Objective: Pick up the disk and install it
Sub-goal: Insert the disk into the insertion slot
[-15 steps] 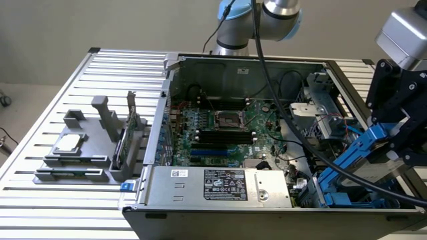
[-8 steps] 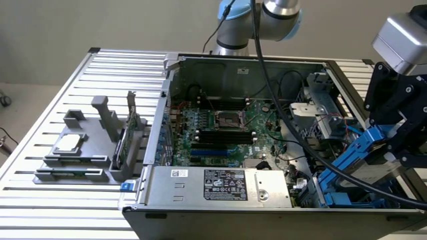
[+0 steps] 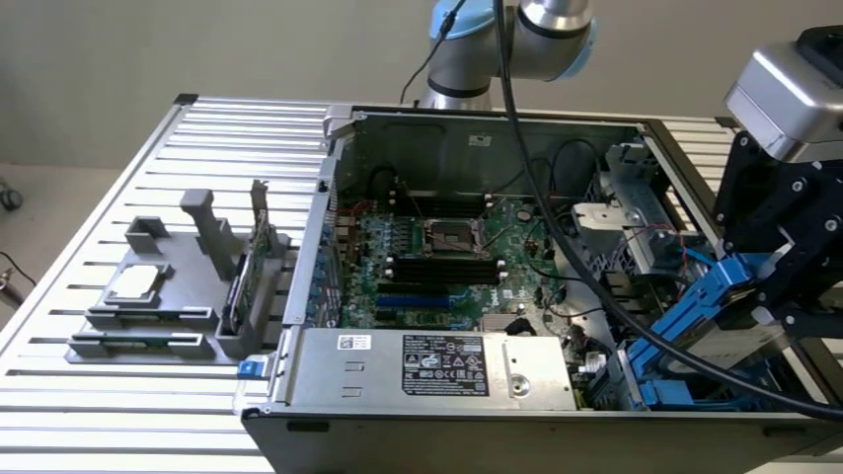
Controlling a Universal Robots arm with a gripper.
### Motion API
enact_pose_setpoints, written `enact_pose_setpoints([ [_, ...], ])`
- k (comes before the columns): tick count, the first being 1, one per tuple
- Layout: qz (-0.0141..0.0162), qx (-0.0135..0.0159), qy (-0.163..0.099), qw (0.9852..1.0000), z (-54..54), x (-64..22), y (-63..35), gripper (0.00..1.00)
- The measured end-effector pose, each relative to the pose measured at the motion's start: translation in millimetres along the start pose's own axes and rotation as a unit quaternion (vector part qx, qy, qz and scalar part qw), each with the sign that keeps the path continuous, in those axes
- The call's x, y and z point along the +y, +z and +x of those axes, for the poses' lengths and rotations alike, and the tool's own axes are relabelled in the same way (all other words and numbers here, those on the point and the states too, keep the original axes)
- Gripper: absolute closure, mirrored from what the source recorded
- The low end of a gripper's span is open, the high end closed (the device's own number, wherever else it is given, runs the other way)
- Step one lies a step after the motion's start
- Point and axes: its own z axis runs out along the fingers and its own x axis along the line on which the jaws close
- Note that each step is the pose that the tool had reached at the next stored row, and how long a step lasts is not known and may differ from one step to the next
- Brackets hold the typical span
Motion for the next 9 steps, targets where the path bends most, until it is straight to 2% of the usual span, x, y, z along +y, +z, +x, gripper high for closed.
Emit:
enact_pose_setpoints([
  [5,0.0001,-0.0007,0.000,1.0000,0.1,0.0,1.5,0.67],
  [9,0.0002,-0.0025,0.000,1.0000,-0.3,0.0,2.2,0.67],
])
